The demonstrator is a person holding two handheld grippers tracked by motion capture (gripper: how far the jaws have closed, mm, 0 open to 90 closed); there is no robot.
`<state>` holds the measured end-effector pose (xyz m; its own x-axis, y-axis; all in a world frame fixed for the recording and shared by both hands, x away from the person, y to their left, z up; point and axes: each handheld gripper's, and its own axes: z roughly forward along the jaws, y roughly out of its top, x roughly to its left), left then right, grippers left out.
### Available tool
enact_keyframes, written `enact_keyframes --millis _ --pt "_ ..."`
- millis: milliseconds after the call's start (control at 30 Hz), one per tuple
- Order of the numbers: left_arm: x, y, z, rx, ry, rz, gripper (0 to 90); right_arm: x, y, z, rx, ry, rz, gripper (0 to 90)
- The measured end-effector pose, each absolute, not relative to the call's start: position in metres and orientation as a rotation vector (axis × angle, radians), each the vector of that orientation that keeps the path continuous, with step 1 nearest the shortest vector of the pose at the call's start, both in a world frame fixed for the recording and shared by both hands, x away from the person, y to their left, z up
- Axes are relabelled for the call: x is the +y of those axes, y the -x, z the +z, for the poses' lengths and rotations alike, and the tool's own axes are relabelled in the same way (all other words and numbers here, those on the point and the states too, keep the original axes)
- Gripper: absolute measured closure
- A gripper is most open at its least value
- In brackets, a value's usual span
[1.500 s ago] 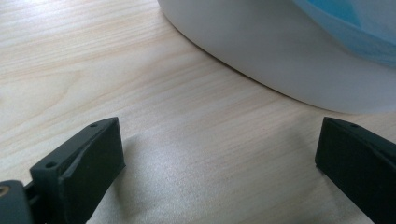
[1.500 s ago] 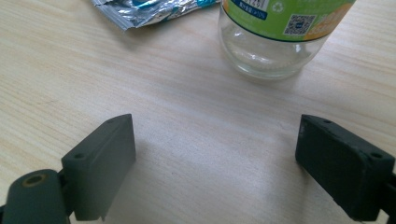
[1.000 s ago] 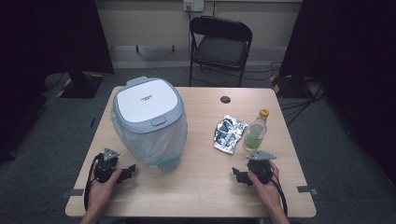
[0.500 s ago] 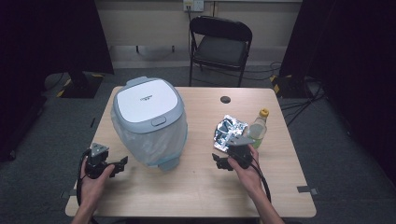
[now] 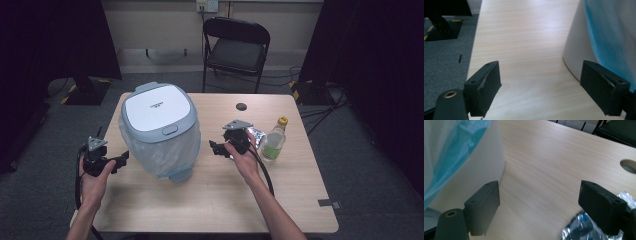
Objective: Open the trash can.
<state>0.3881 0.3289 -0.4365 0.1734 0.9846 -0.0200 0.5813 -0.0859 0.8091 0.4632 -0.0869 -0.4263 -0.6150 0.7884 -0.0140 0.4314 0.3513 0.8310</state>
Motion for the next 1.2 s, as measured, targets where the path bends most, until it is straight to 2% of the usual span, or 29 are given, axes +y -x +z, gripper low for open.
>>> enact_keyframes --millis 200,400,633,700,733,1067,1100,1200 --pt "0.323 -0.397 -0.440 1.476 -1.785 0.699 17.6 -0.068 -0.484 -0.425 2.209 -1.053 1.152 16.8" --pt "0.312 -0.403 -0.447 1.461 -1.817 0.667 20.6 -0.057 -0.507 -0.438 2.221 -1.083 1.165 16.9" --pt "0.307 -0.405 -0.452 1.426 -1.813 0.618 24.6 -0.046 -0.508 -0.440 2.261 -1.067 1.246 16.4" --pt "0.309 -0.405 -0.454 1.422 -1.797 0.588 25.8 -0.044 -0.505 -0.439 2.262 -1.065 1.287 23.2" --pt "0.310 -0.407 -0.456 1.419 -1.788 0.576 27.1 -0.044 -0.504 -0.439 2.287 -1.087 1.328 33.5" --pt "0.309 -0.421 -0.457 1.380 -1.817 0.563 35.4 -0.049 -0.489 -0.438 2.326 -1.036 1.299 41.8" --pt "0.307 -0.425 -0.459 1.369 -1.803 0.547 39.5 -0.052 -0.486 -0.437 2.338 -1.026 1.296 43.4" --pt "0.304 -0.429 -0.459 1.358 -1.807 0.545 42.7 -0.054 -0.482 -0.435 2.345 -1.015 1.278 44.9"
